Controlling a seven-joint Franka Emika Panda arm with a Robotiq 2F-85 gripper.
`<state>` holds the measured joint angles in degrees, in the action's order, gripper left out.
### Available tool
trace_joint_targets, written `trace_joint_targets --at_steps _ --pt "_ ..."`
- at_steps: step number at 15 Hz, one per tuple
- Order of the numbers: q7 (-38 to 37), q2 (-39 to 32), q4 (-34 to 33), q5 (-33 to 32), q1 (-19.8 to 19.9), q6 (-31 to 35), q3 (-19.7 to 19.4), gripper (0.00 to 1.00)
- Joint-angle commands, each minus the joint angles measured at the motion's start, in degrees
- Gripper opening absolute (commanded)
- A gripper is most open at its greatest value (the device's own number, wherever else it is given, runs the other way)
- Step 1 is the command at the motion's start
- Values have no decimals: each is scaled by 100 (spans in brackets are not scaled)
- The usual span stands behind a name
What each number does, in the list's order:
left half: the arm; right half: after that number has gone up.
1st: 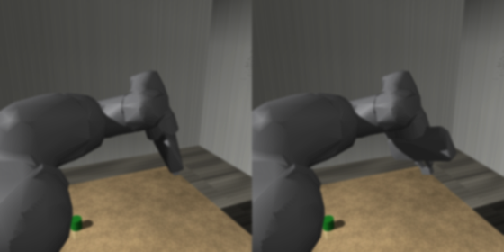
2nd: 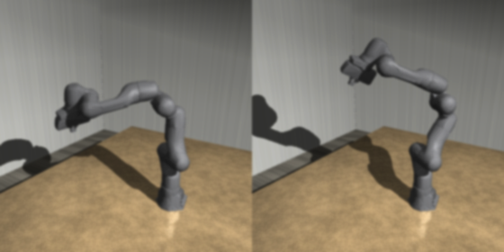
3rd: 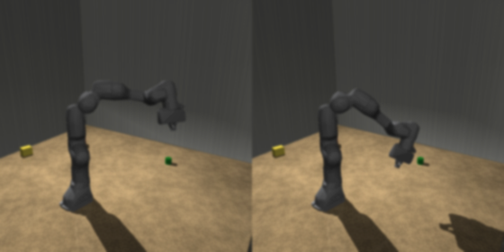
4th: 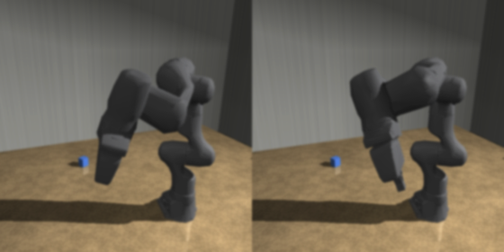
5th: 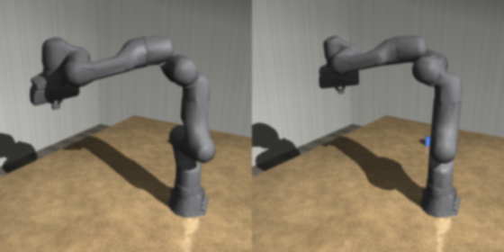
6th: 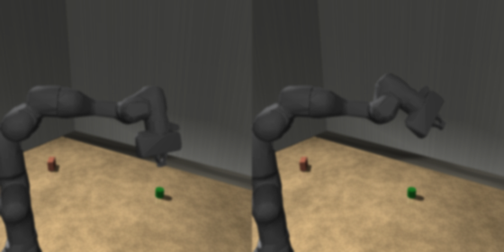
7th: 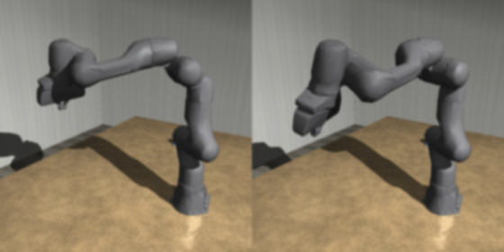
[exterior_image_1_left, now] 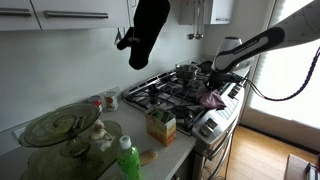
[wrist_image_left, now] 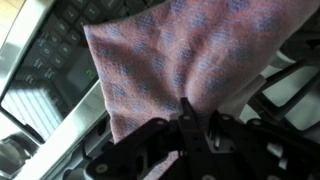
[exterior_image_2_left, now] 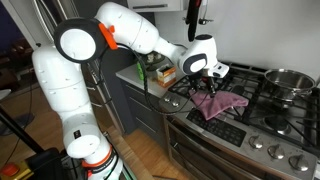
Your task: Pick up the pink cloth and wipe the bottom left cooker on the stove, put the pick cloth black onto the borehole
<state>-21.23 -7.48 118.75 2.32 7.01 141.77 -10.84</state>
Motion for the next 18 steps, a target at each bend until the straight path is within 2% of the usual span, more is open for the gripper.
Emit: trace_joint_targets --at_steps 1,5,10,11,16,17,18 --pt "56 261 -76 -380 -92 -228 93 4" --pt "693 389 -49 126 -161 176 396 4" --pt "1817 181 -86 1308 -282 601 839 4" --pt "1434 270 -125 951 -263 422 748 16" --pt "1621 169 -124 1129 -302 504 835 16" --pt "1631 170 -124 1132 -299 504 834 4" --pt "1745 184 -105 1169 -302 422 858 4"
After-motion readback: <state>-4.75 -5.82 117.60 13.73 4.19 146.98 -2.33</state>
